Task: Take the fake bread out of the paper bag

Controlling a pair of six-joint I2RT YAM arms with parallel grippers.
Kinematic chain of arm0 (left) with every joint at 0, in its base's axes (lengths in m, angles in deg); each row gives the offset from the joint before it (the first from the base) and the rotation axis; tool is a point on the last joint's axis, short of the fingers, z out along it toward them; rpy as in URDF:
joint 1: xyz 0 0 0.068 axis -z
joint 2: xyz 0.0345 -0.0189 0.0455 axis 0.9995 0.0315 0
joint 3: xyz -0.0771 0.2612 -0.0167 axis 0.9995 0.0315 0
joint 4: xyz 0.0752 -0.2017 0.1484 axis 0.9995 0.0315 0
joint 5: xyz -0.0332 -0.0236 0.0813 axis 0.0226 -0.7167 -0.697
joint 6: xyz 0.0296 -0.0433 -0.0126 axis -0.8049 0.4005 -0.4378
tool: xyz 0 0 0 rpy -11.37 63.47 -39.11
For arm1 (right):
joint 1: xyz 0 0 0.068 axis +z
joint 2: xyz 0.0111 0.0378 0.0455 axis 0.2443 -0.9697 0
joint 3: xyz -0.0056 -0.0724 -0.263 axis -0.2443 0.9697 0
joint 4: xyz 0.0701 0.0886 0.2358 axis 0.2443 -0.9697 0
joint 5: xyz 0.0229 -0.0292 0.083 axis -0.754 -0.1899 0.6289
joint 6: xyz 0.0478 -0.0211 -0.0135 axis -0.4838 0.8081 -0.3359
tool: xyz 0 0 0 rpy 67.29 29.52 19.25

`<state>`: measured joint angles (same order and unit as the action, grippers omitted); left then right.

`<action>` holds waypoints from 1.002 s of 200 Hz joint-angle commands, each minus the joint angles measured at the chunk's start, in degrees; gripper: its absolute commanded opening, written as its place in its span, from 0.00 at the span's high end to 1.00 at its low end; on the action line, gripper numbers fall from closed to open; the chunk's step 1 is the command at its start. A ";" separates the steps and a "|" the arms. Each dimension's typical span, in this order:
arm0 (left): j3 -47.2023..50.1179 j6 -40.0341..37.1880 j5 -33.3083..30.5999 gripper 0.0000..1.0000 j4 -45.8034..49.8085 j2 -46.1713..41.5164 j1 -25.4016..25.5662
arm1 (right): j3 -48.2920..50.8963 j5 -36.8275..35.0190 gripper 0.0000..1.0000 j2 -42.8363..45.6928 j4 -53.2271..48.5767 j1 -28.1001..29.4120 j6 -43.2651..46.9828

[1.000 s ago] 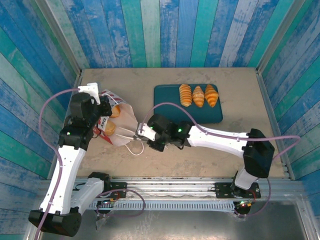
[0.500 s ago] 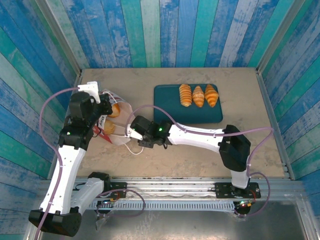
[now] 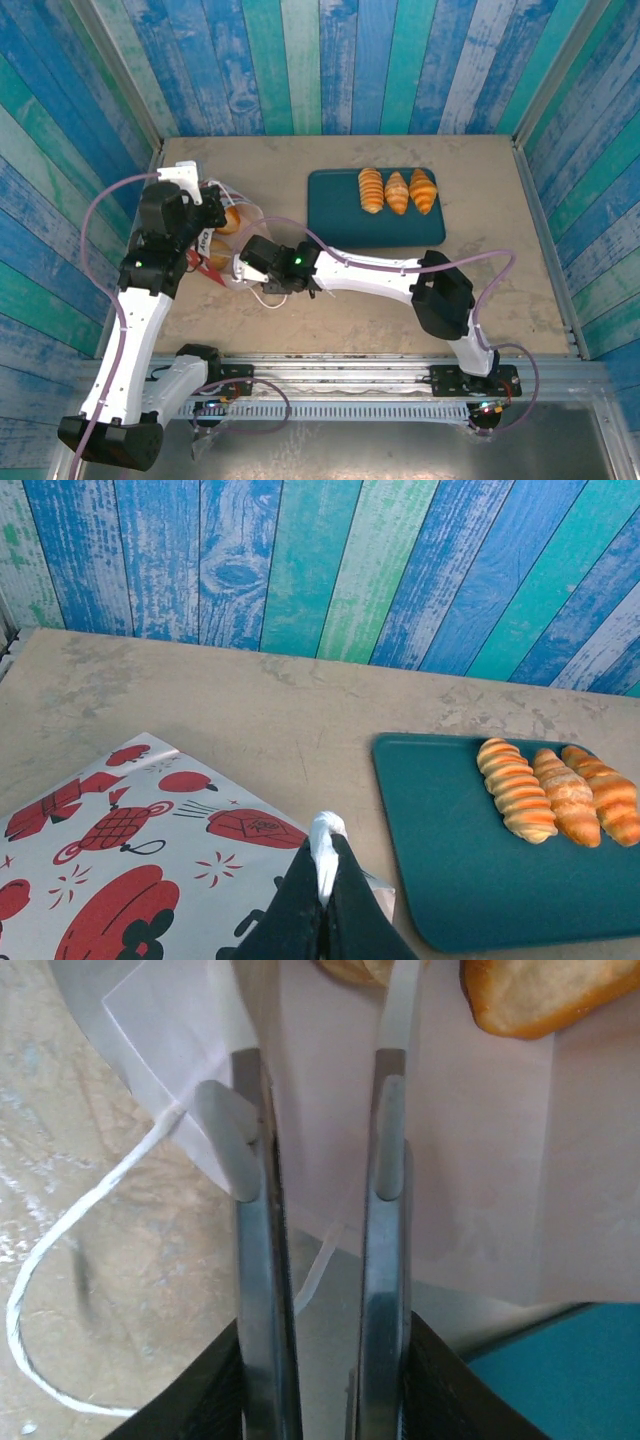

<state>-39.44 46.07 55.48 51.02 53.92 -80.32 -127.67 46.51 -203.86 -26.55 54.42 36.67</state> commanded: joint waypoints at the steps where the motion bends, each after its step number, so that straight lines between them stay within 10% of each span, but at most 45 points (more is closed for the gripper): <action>1: -0.28 0.57 0.93 1.00 -2.54 0.21 0.03 | -2.51 -1.83 0.68 -0.59 -1.04 0.26 -1.71; 50: 0.16 0.84 0.36 1.00 -3.03 0.00 0.03 | 0.82 2.45 0.76 4.52 -1.63 -1.03 -10.18; 129: 0.67 2.01 1.49 1.00 -5.09 0.96 0.03 | 7.97 46.83 0.73 10.73 -2.93 -13.12 -33.17; 200: 1.20 3.04 2.34 1.00 -5.69 1.22 0.03 | 13.22 63.04 0.73 13.15 8.93 -16.91 -46.34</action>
<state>-39.00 48.58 57.19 47.74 55.01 -80.32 -115.32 101.55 -194.14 -23.75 38.44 -4.69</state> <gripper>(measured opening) 0.045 0.280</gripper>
